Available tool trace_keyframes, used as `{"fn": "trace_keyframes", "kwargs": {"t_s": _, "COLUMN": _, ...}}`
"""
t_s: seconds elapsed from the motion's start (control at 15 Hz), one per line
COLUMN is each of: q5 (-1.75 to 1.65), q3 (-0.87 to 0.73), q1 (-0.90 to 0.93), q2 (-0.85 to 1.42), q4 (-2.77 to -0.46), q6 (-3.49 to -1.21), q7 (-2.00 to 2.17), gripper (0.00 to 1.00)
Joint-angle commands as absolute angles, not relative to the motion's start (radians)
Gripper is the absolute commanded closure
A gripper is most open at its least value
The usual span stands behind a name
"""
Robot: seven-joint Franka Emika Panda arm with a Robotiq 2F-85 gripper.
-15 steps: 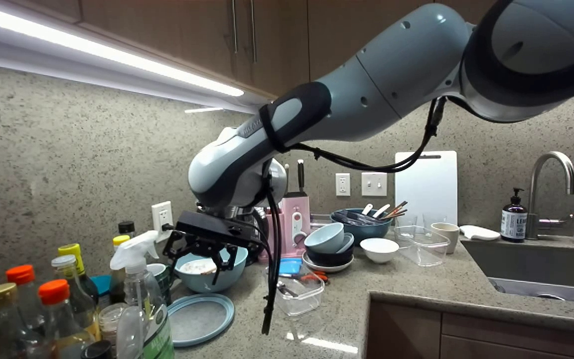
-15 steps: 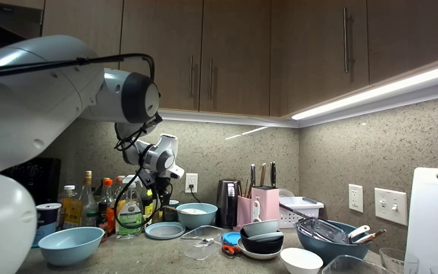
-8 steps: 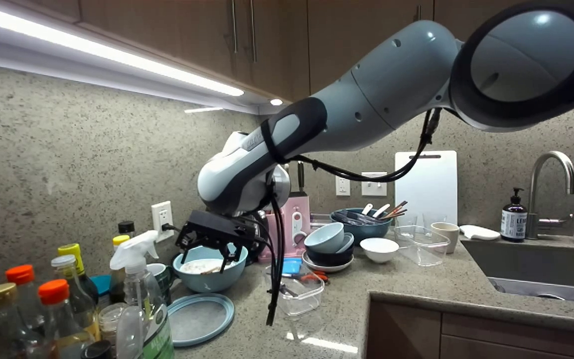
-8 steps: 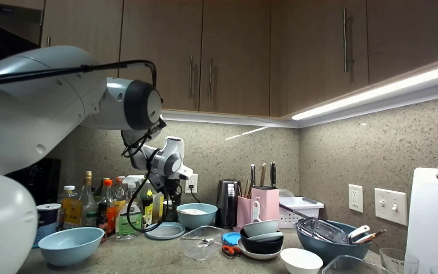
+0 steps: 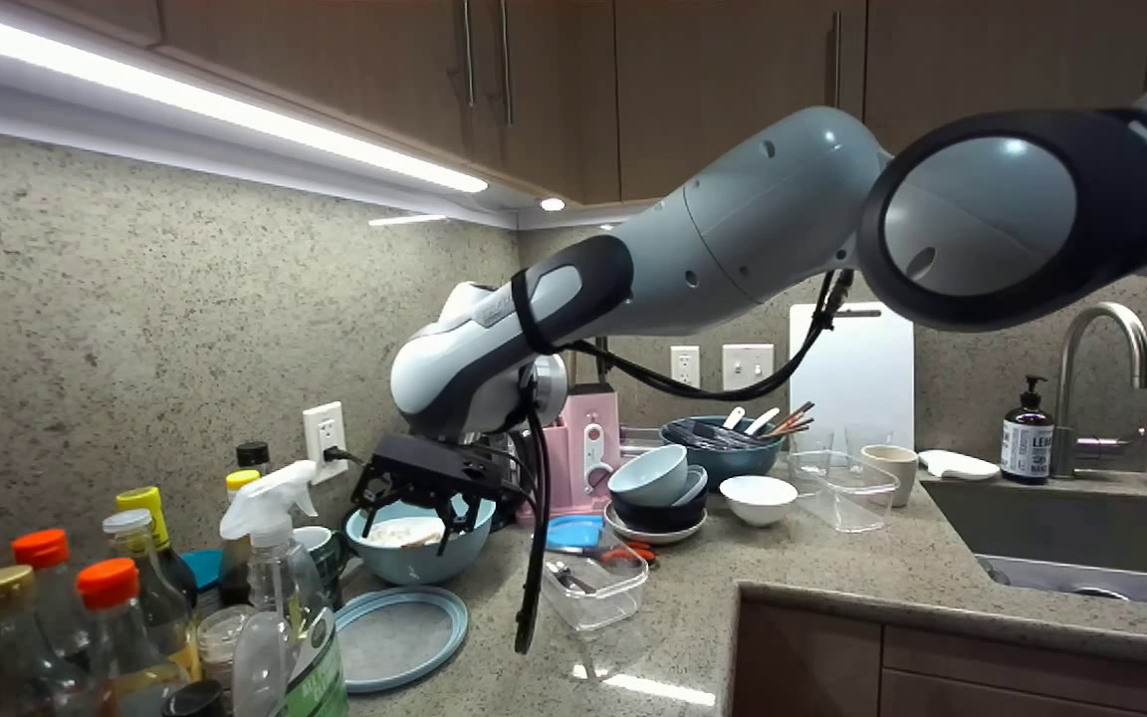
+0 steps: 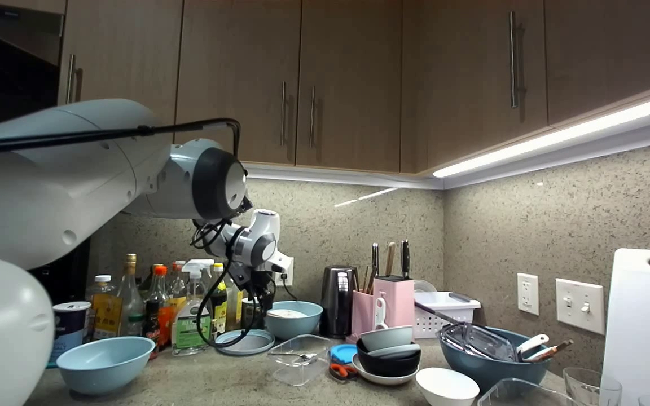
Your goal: Put the chopsticks inside the plastic container.
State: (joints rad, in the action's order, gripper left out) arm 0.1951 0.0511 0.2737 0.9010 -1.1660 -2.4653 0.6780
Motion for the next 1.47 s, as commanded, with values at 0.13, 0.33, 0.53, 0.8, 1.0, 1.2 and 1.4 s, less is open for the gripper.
{"fn": "trace_keyframes", "kwargs": {"t_s": 0.13, "q5": 0.203, "q3": 0.062, "q1": 0.269, "q2": 0.982, "q4": -1.028, "q6": -2.376, "q7": 0.681, "gripper": 0.42}}
{"fn": "trace_keyframes", "kwargs": {"t_s": 0.33, "q5": 0.195, "q3": 0.058, "q1": 0.276, "q2": 1.011, "q4": -0.98, "q6": -2.36, "q7": 0.684, "gripper": 0.61}}
{"fn": "trace_keyframes", "kwargs": {"t_s": 0.53, "q5": 0.189, "q3": 0.054, "q1": 0.282, "q2": 1.036, "q4": -0.936, "q6": -2.341, "q7": 0.687, "gripper": 0.8}}
{"fn": "trace_keyframes", "kwargs": {"t_s": 0.8, "q5": 0.188, "q3": 0.056, "q1": 0.285, "q2": 1.063, "q4": -0.887, "q6": -2.32, "q7": 0.685, "gripper": 0.99}}
{"fn": "trace_keyframes", "kwargs": {"t_s": 1.0, "q5": 0.183, "q3": 0.055, "q1": 0.287, "q2": 1.073, "q4": -0.865, "q6": -2.314, "q7": 0.681, "gripper": 0.98}}
{"fn": "trace_keyframes", "kwargs": {"t_s": 1.2, "q5": 0.178, "q3": 0.048, "q1": 0.298, "q2": 1.053, "q4": -0.884, "q6": -2.323, "q7": 0.674, "gripper": 0.98}}
{"fn": "trace_keyframes", "kwargs": {"t_s": 1.4, "q5": 0.175, "q3": 0.05, "q1": 0.315, "q2": 1.009, "q4": -0.924, "q6": -2.306, "q7": 0.677, "gripper": 0.98}}
